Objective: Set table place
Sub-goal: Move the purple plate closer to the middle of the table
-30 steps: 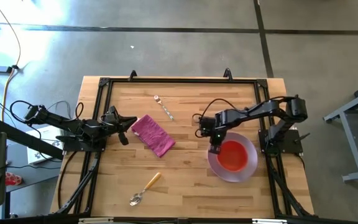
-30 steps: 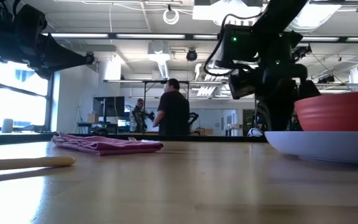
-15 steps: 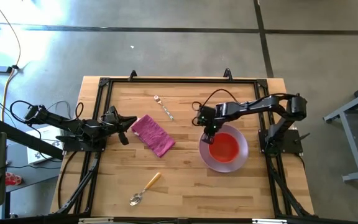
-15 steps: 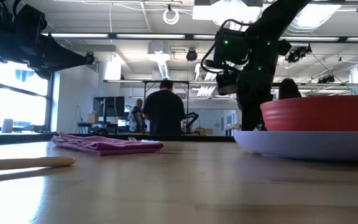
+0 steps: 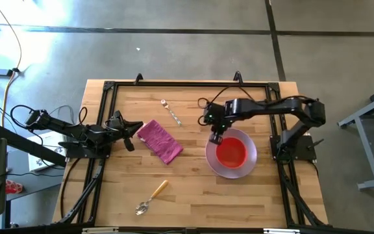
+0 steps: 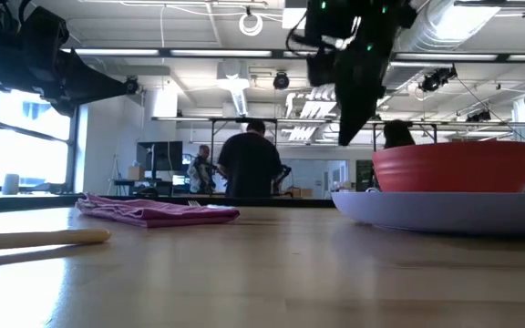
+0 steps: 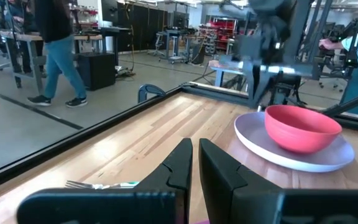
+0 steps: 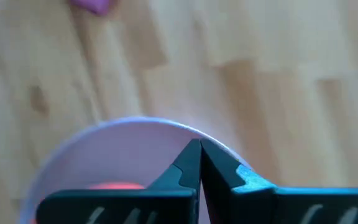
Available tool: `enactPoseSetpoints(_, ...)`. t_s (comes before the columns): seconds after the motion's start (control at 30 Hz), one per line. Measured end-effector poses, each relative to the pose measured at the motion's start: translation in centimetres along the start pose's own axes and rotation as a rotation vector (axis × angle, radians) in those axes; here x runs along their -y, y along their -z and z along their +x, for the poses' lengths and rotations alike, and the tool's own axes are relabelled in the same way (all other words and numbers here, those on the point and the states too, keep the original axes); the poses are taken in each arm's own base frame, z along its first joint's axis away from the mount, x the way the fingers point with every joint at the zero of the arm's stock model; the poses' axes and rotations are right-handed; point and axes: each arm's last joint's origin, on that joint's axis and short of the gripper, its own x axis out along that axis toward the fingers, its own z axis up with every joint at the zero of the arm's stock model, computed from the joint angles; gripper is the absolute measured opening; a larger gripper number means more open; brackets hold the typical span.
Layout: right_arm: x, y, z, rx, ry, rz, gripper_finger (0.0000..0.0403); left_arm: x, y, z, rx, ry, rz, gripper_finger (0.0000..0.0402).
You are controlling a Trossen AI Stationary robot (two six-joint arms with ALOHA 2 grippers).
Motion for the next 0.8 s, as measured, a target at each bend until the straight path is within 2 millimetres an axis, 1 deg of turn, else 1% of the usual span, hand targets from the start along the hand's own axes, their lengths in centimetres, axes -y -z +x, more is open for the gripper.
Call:
enactPoseSetpoints(0.07, 0.4, 0.6, -1.8, -0.042, 0.114, 0.017, 0.0, 0.0, 0.0, 0.0, 0.0, -0.002, 0.0, 0.0019)
enactPoseSetpoints(0.13, 1.1, 1.9, -3.4, -0.097, 0.212, 0.076, 0.0, 0.0, 0.0, 0.0, 0.0, -0.001, 0.0, 0.0019)
enactPoseSetpoints(0.23, 2.1, 4.8, -5.3, -0.168, 0.292, 0.194, 0.0, 0.0, 0.0, 0.0, 0.0, -0.001, 0.0, 0.0019)
enactPoseSetpoints(0.3, 2.4, 6.9, -6.1, -0.177, 0.305, 0.268, 0.0, 0.0, 0.0, 0.0, 0.0, -0.001, 0.0, 0.0019)
enactPoseSetpoints(0.37, 2.6, 9.0, -6.3, -0.158, 0.301, 0.346, 0.0, 0.0, 0.0, 0.0, 0.0, -0.001, 0.001, 0.0019)
enactPoseSetpoints(0.43, 2.7, 10.9, -6.0, -0.142, 0.269, 0.421, 0.0, 0.0, 0.0, 0.0, 0.0, -0.001, 0.001, 0.0019)
enactPoseSetpoints(0.53, 2.9, 13.4, -4.7, -0.135, 0.214, 0.505, 0.0, 0.0, 0.0, 0.0, 0.0, -0.001, 0.0, 0.0019)
enactPoseSetpoints(0.67, 3.2, 16.5, -2.2, -0.233, 0.226, 0.592, 0.0, 0.0, 0.0, 0.0, 0.0, -0.001, -0.002, 0.0019)
enactPoseSetpoints(0.8, 3.3, 18.4, -0.5, -0.33, 0.202, 0.639, 0.0, 0.0, 0.0, 0.0, 0.0, -0.001, -0.006, 0.0019)
